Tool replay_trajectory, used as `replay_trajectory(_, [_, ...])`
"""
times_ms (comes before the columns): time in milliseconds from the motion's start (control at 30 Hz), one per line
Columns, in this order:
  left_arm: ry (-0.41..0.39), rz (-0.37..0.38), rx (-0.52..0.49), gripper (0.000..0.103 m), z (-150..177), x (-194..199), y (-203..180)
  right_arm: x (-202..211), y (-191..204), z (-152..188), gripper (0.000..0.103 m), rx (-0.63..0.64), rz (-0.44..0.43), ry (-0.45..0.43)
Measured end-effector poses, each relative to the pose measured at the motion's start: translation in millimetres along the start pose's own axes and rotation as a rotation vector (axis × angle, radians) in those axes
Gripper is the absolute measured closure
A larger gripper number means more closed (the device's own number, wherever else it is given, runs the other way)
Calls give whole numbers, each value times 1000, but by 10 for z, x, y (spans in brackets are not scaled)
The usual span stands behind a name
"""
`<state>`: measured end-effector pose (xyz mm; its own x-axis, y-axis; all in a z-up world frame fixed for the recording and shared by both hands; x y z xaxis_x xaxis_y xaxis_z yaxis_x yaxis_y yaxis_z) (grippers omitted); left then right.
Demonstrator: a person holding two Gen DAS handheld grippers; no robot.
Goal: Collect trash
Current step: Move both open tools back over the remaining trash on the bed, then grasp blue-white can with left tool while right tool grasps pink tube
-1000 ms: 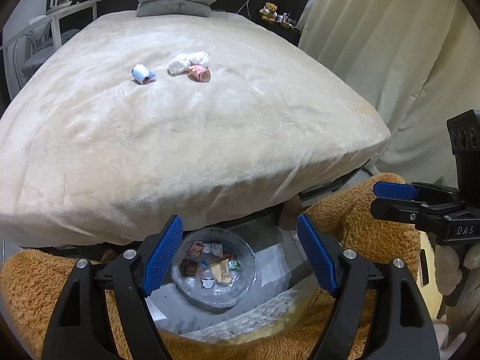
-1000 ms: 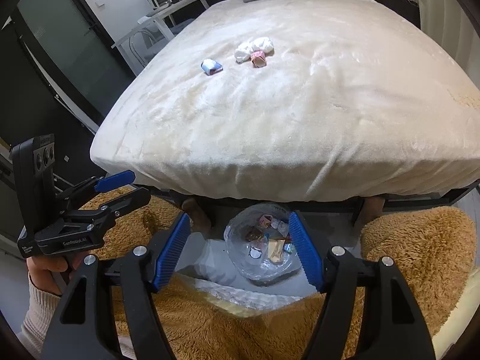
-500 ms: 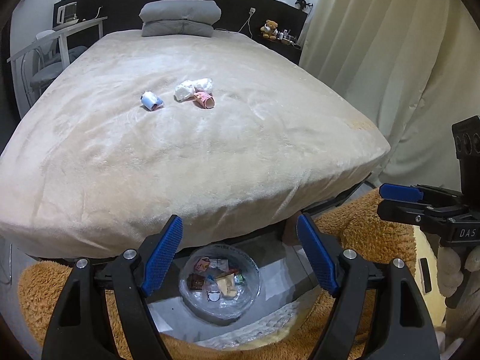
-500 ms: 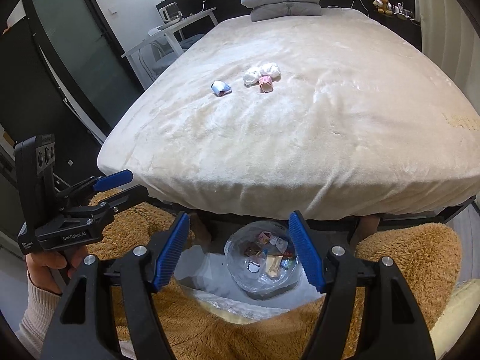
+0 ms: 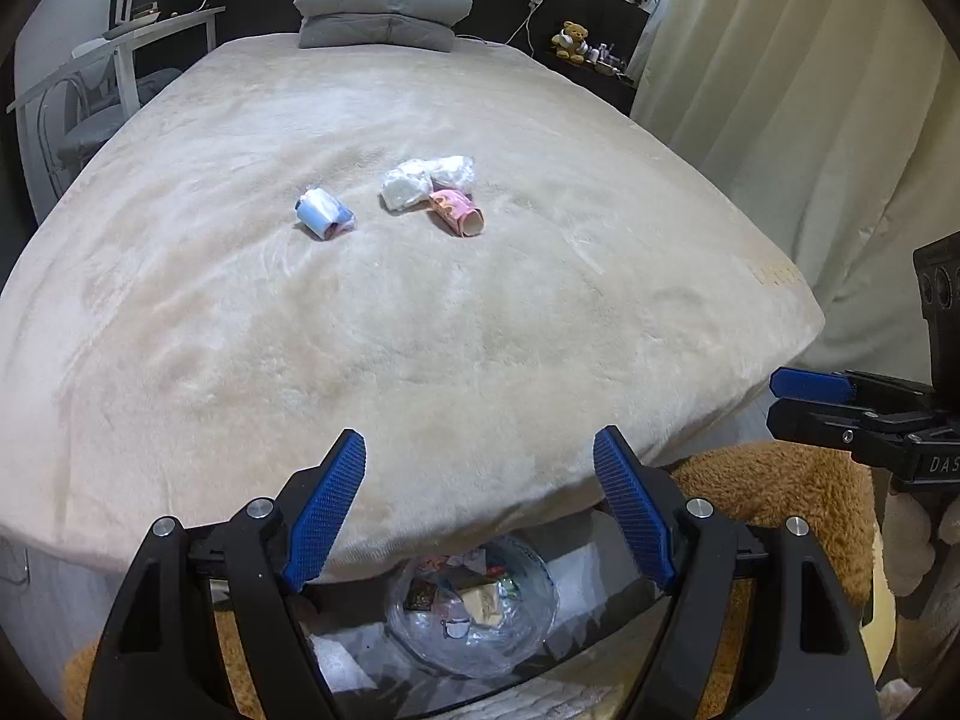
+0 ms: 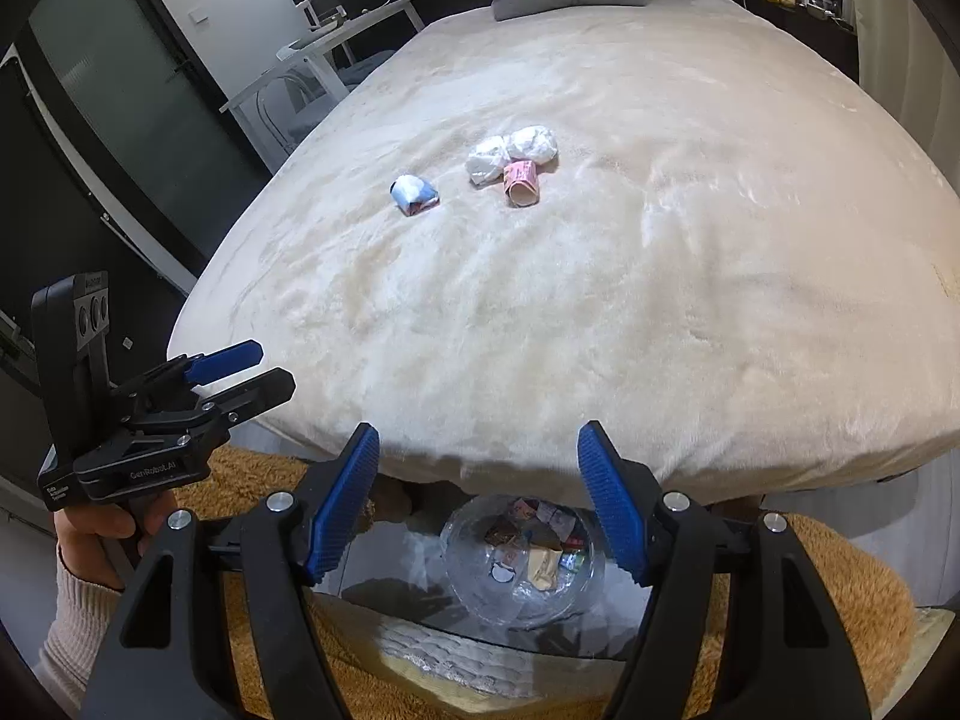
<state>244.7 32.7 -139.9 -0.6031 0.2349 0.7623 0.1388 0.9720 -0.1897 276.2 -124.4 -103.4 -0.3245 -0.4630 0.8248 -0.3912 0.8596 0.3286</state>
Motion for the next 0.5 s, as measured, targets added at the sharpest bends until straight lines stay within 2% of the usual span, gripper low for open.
replay_trajectory(300, [14, -17, 36, 26, -563, -488, 467, -539, -171, -577, 35, -14, 8, 44])
replay_trajectory(500, [44, -54, 49, 26, -847, -906, 827, -891, -225, -932, 35, -3, 15, 65])
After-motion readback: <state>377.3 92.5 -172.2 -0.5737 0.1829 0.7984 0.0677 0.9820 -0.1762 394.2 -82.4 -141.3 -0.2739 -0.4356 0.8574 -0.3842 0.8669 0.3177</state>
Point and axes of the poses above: each gripper's, at about its wrist camera, not at the fingertips, and x roughly against the way its jaws point, y to its left, z to its underside, the point moved 8 cm from there along -x, roughly the way its jaws point, and after that the axes turned 3 degrees about -x, right-handed, at the moved point
